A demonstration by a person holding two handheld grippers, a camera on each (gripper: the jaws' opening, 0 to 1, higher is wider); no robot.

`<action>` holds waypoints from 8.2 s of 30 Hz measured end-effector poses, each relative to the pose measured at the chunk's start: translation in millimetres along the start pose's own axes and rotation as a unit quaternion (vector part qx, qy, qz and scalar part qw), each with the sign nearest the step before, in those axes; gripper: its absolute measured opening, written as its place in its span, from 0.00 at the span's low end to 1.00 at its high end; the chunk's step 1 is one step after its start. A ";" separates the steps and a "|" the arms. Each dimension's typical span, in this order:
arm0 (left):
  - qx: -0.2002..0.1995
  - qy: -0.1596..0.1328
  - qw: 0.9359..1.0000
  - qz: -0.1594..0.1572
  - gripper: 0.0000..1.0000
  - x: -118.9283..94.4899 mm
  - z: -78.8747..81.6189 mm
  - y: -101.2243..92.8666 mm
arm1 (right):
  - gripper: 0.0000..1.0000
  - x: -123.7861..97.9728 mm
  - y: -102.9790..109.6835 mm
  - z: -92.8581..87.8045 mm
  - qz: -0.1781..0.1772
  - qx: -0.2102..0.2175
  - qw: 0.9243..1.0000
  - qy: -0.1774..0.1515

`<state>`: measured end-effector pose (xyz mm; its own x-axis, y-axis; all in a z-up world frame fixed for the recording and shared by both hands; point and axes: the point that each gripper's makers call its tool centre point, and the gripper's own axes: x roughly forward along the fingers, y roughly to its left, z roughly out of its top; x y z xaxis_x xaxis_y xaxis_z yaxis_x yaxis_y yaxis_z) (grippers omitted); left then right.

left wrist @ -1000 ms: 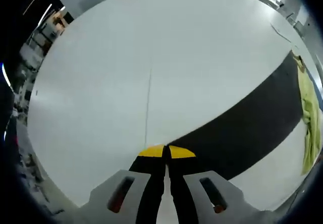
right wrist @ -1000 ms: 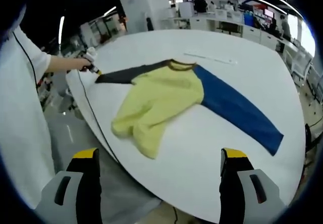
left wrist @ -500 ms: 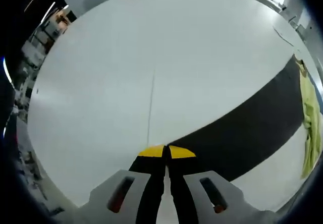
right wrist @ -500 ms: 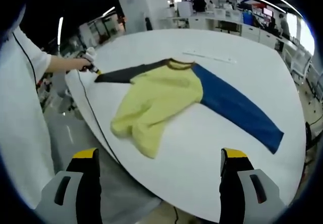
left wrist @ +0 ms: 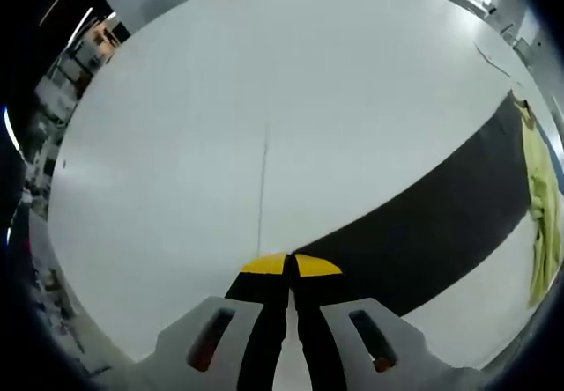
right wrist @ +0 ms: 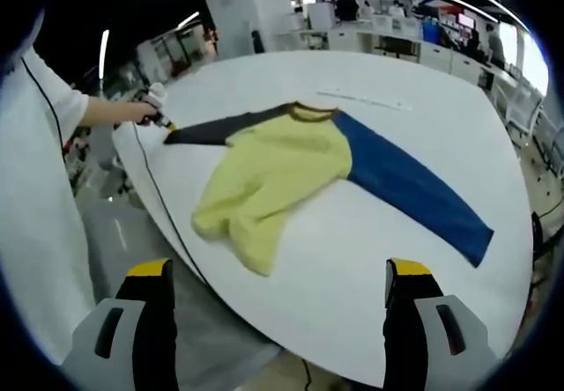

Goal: Fold the garment on the visible template until the final outline fits inside the template.

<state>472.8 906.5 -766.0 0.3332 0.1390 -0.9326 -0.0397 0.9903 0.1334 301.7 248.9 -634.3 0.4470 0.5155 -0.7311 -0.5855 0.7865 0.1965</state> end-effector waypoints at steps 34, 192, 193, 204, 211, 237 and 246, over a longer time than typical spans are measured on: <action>-0.003 -0.015 1.000 0.018 0.04 2.6 9.1 8.4 | 0.99 0.8 -0.1 0.7 0.000 0.003 1.000 0.000; 0.060 -0.156 0.938 -0.304 1.00 -268.9 -154.1 -251.4 | 0.99 -50.2 66.6 -7.3 -0.002 -0.031 0.995 -0.090; 0.060 -0.154 0.936 -0.311 1.00 -269.7 -156.4 -254.6 | 0.99 -49.7 67.0 -6.9 0.000 -0.033 0.996 -0.088; 0.086 -0.144 0.923 -0.347 1.00 -278.1 -175.1 -276.8 | 0.99 -48.0 71.5 -1.3 0.013 -0.048 0.995 -0.083; 0.090 -0.147 0.919 -0.355 0.99 -277.4 -175.8 -284.1 | 0.99 -46.6 70.7 -3.2 0.013 -0.047 0.996 -0.080; 0.123 -0.169 0.919 -0.336 0.69 -256.7 -147.5 -291.9 | 0.85 -19.5 57.1 -6.7 0.026 -0.046 0.997 -0.059; 0.136 -0.173 0.916 -0.337 0.57 -246.5 -138.3 -296.5 | 0.79 -6.5 52.0 -3.4 0.031 -0.045 0.997 -0.055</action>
<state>272.2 579.7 -622.1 0.4755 -0.5598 -0.6786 0.5045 0.8055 -0.3110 266.1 285.3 -621.5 0.4772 0.6000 -0.6421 -0.6704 0.7210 0.1755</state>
